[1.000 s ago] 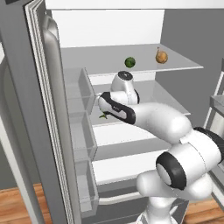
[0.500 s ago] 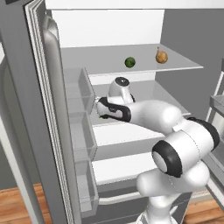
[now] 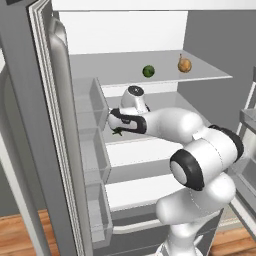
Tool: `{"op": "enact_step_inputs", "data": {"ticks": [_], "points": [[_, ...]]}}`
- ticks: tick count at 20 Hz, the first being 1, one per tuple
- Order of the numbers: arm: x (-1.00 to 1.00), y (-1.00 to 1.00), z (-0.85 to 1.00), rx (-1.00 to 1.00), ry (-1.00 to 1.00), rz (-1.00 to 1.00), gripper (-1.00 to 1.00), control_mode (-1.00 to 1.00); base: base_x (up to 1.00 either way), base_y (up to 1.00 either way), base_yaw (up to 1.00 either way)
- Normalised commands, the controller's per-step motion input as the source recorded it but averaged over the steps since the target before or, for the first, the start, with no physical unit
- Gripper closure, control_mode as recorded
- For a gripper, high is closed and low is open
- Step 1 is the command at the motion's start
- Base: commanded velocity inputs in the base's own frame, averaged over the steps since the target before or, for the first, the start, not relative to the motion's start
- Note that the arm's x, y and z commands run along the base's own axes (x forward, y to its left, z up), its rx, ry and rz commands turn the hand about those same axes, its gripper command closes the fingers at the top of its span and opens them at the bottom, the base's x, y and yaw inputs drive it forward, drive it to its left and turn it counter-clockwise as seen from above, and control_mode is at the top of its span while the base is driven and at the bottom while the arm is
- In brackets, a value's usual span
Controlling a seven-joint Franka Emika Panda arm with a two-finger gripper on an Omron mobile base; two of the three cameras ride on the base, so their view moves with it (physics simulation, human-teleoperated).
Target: Gather the onion and avocado from the fridge and place them on a tray on the dining counter. Then gather the fishs from the fridge and place them on the other tray.
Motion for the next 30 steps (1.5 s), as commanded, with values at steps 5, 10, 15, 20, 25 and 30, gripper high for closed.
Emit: {"op": "enact_step_inputs", "data": {"ticks": [5, 10, 15, 20, 25, 30], "points": [[0.21, 0.16, -0.12, 0.0, 0.04, 0.0, -1.0, -1.0, 0.0, 0.0, 0.0], [0.15, 0.13, -0.32, 0.0, 0.05, 0.0, -1.0, -1.0, 0.0, 0.0, 0.0], [-0.06, 0.07, -0.76, 0.0, -0.01, 0.0, 1.0, -1.0, 0.0, 0.0, 0.0], [-0.07, 0.0, -0.76, 0.0, -0.08, 0.0, 1.0, -1.0, 0.0, 0.0, 0.0], [-0.12, 0.0, -0.89, 0.0, -0.16, 0.0, 1.0, -1.0, 0.0, 0.0, 0.0], [-0.17, 0.0, -0.71, 0.0, -0.1, 0.0, 1.0, -1.0, 0.0, 0.0, 0.0]]}}
